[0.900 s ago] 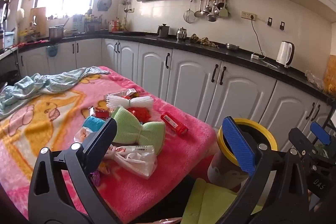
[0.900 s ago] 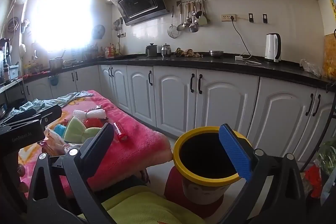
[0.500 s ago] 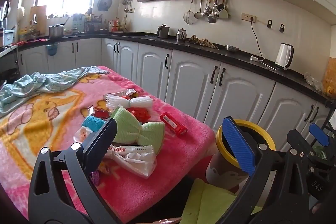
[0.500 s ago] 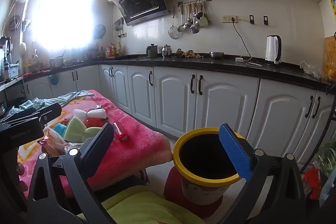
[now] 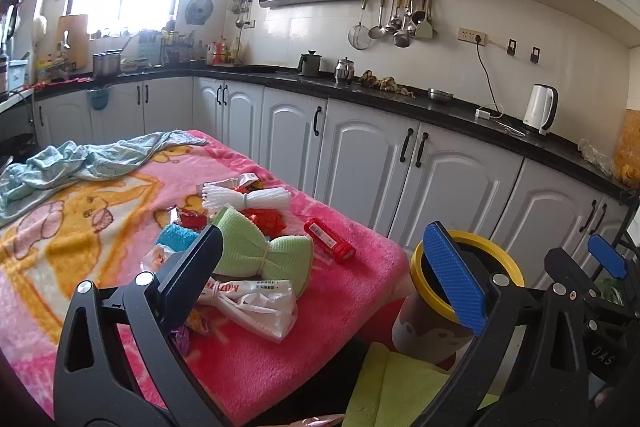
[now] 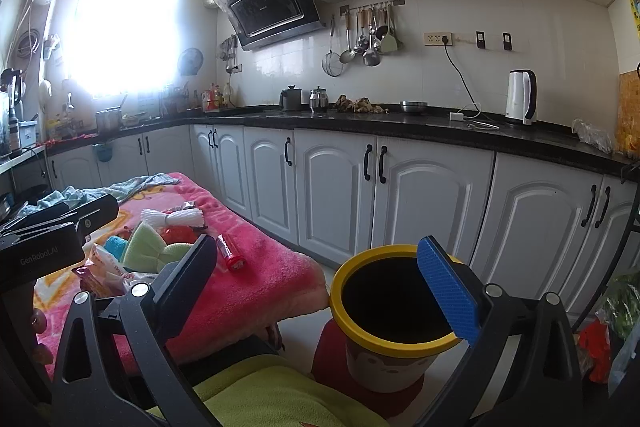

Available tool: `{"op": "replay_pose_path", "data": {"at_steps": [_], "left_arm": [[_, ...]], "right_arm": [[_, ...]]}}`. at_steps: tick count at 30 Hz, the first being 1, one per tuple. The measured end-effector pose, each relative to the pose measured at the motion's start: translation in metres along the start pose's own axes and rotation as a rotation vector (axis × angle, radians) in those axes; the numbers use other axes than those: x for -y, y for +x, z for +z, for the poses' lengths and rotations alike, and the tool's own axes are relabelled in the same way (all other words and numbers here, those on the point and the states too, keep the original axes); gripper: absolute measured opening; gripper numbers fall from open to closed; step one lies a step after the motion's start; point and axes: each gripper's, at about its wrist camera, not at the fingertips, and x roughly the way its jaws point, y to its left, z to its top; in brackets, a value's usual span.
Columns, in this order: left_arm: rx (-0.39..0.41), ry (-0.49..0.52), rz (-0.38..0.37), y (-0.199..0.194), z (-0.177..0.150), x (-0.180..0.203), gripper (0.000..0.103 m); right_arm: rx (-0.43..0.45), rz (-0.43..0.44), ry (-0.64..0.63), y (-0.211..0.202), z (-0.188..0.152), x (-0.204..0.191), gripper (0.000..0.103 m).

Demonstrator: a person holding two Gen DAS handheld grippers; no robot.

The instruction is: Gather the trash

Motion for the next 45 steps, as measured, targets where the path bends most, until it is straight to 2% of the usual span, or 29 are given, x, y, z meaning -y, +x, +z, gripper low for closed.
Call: {"op": "replay_pose_path", "data": {"at_steps": [45], "left_arm": [[0.01,0.004,-0.001,-0.005,0.0008,0.0029,0.092]], "right_arm": [[0.003,-0.002,-0.001,0.0012,-0.001,0.0008,0.097]]}}
